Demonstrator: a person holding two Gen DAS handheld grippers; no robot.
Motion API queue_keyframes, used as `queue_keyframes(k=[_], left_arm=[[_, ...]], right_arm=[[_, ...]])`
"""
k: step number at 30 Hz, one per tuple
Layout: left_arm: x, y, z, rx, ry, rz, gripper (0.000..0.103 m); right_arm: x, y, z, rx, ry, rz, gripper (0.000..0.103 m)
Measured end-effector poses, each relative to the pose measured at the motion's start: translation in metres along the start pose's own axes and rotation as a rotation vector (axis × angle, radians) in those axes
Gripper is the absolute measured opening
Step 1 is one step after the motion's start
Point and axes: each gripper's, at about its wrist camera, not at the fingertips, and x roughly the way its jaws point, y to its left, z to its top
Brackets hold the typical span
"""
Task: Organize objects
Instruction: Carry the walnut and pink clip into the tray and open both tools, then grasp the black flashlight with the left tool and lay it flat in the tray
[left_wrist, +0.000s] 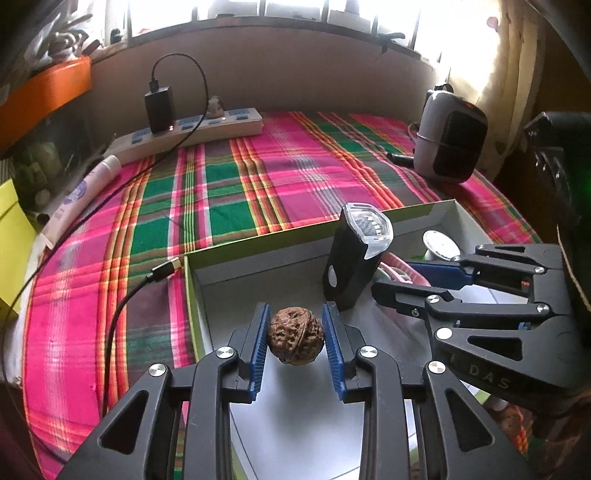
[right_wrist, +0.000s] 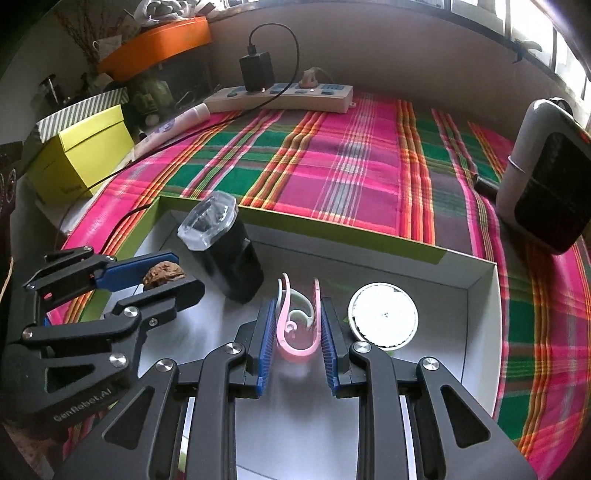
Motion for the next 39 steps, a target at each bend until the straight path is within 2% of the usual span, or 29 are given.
queue_keyframes(k=[12, 27, 39], left_arm=[[0.004, 0.000, 0.002, 0.028, 0.008, 0.008, 0.029], [-0.021, 0.005, -0.001, -0.022, -0.045, -0.056, 0.036], [-0.031, 0.005, -0.006, -0.051, -0.057, -0.079, 0.036]], right_arm=[[0.003, 0.000, 0.004, -0.006, -0.015, -0.027, 0.025], [-0.013, -0.008, -0.006, 0.041, -0.046, 0.015, 0.035], [-0.027, -0.010, -0.017, 0.067, -0.064, 0.038, 0.035]])
